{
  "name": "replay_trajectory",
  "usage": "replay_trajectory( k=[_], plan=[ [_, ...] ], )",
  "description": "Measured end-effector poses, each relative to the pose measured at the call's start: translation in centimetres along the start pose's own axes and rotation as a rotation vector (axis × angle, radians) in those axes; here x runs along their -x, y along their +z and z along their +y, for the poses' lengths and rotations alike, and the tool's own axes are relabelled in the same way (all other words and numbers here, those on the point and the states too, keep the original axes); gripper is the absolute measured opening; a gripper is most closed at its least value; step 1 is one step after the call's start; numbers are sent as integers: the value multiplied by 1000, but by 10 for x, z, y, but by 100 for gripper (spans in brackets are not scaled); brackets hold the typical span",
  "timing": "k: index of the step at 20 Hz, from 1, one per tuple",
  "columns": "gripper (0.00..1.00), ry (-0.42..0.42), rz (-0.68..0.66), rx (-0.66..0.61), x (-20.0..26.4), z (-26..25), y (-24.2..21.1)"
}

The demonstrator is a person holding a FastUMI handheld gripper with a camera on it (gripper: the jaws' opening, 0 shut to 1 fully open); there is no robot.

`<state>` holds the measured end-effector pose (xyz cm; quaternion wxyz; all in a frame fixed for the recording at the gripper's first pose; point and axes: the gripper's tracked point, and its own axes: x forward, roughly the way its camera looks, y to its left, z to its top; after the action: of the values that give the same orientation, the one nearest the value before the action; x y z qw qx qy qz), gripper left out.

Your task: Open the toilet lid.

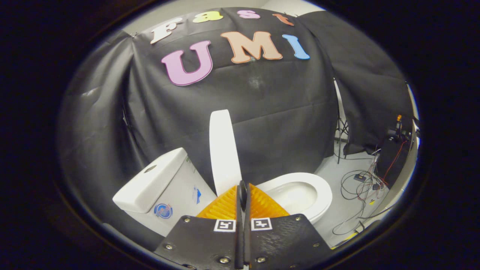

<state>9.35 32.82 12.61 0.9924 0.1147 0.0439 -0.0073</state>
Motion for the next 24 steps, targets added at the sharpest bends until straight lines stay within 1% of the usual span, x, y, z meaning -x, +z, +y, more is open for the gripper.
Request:
replay_trajectory(
  k=[4, 9, 19, 24],
  plan=[
    [1, 22, -4, 53, 0, 18, 0],
    [2, 76, -6, 84, 0, 45, -4],
    [2, 167, 14, 108, 3, 87, -17],
    [2, 207, 25, 107, 5, 100, -23]
  ],
)
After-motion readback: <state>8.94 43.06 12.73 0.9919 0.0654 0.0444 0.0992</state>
